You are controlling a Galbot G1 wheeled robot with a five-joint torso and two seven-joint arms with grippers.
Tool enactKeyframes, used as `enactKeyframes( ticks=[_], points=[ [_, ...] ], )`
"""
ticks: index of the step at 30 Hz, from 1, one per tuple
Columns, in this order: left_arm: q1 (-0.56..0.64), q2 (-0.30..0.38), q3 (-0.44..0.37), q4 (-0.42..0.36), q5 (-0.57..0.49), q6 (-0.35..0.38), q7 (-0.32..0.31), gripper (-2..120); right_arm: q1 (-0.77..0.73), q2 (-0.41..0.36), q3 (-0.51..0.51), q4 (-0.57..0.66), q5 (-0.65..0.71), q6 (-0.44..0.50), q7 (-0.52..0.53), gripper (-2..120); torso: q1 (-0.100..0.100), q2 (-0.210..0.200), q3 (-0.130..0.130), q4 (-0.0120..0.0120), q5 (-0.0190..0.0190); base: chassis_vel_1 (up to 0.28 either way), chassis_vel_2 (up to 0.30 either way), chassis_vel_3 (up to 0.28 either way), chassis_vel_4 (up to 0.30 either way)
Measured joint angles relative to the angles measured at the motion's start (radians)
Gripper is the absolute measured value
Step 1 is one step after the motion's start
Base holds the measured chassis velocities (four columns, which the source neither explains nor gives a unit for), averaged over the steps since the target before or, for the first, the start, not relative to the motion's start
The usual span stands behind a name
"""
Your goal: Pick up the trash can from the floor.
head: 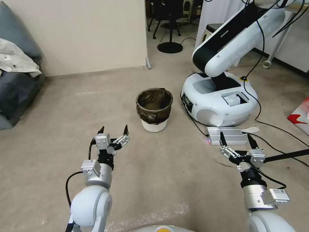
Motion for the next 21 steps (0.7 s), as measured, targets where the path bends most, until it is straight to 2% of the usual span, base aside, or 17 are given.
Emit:
enactKeyframes(
  ticks=[21],
  points=[
    [-0.002, -0.002, 0.001, 0.001, 0.001, -0.005, 0.000, 100, 0.002, 0.002, 0.001, -0.004, 0.000, 0.005, -0.004, 100, 0.000, 0.000, 0.000, 0.0001, 0.0000, -0.167, 0.168, 0.164, -0.165]
  ],
)
